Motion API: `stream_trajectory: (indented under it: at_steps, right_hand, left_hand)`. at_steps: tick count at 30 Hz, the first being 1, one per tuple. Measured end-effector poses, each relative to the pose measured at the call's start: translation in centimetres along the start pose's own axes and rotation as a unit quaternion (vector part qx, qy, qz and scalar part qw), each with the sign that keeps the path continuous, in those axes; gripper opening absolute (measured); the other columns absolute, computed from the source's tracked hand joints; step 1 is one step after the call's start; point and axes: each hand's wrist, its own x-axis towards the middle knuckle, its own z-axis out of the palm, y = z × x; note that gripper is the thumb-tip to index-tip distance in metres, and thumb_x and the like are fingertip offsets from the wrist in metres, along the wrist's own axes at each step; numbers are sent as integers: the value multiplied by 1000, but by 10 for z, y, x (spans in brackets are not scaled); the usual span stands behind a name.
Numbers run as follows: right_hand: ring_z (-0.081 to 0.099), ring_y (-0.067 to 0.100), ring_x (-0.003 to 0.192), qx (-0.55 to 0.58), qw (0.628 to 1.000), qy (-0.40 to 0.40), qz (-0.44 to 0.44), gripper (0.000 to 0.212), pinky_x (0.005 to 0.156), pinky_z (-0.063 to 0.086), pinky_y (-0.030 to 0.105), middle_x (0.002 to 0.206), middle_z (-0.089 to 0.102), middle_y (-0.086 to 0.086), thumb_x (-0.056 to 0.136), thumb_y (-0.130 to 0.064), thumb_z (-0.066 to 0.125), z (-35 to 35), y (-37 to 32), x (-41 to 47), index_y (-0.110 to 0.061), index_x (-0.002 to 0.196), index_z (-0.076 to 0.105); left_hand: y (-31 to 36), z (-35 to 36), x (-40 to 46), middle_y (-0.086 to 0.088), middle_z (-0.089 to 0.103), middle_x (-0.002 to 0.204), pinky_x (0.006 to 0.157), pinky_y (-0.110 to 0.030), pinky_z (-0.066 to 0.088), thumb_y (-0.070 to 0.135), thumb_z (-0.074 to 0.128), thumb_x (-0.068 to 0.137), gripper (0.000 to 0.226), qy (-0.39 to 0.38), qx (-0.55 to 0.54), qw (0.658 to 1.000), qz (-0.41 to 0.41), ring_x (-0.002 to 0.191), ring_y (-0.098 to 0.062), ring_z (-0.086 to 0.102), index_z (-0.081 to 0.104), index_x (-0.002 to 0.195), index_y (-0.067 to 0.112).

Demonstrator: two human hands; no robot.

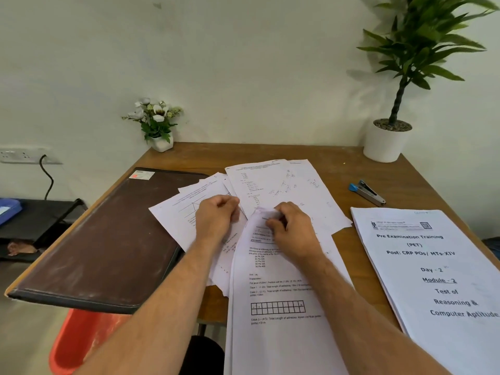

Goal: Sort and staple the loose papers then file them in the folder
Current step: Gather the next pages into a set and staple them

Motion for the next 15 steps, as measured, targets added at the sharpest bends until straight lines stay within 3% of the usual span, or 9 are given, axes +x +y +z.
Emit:
stream_trajectory:
  at_steps: [2, 6, 10, 13, 15]
  right_hand:
    - [53, 7, 80, 1, 1000, 3, -4, 15, 66, 38, 14, 87, 53, -12, 95, -23, 65, 2, 2, -5, -20, 86, 54]
    - [51, 0, 80, 13, 999, 23, -39, 18, 66, 39, 6, 86, 50, -17, 93, -18, 66, 0, 3, -16, -26, 86, 51]
    - [53, 2, 83, 10, 998, 21, -60, 16, 68, 39, 7, 93, 52, -13, 92, -19, 65, 1, 4, -17, -28, 91, 52]
    - [53, 4, 81, 3, 997, 26, -74, 18, 68, 38, 9, 94, 52, -12, 91, -19, 65, 0, 7, -13, -28, 91, 50]
    - [53, 6, 82, -10, 997, 27, -68, 19, 68, 39, 9, 96, 51, -13, 92, -21, 65, -1, 9, -12, -29, 93, 48]
  left_hand:
    - [-4, 10, 11, -8, 76, 78, 83, -43, 62, 18, 79, 88, 9, 3, 51, 998, -27, 66, -15, 69, 76, 94, 13]
    - [1, 27, 16, -1, 70, 116, 90, -34, 50, 44, 83, 81, 52, 19, 221, 973, -56, 107, -25, 67, 67, 122, 15]
    - [-4, 32, 15, 6, 74, 104, 78, -32, 48, 52, 76, 83, 35, 26, 289, 956, -42, 93, -18, 67, 71, 104, 25]
    - [-13, 36, 12, 10, 71, 93, 73, -31, 42, 43, 72, 88, 18, 17, 307, 951, 25, 87, -14, 64, 65, 96, 28]
    - [-18, 37, 7, 14, 70, 90, 75, -32, 48, 39, 70, 89, 13, 4, 295, 953, 66, 86, -12, 65, 68, 96, 28]
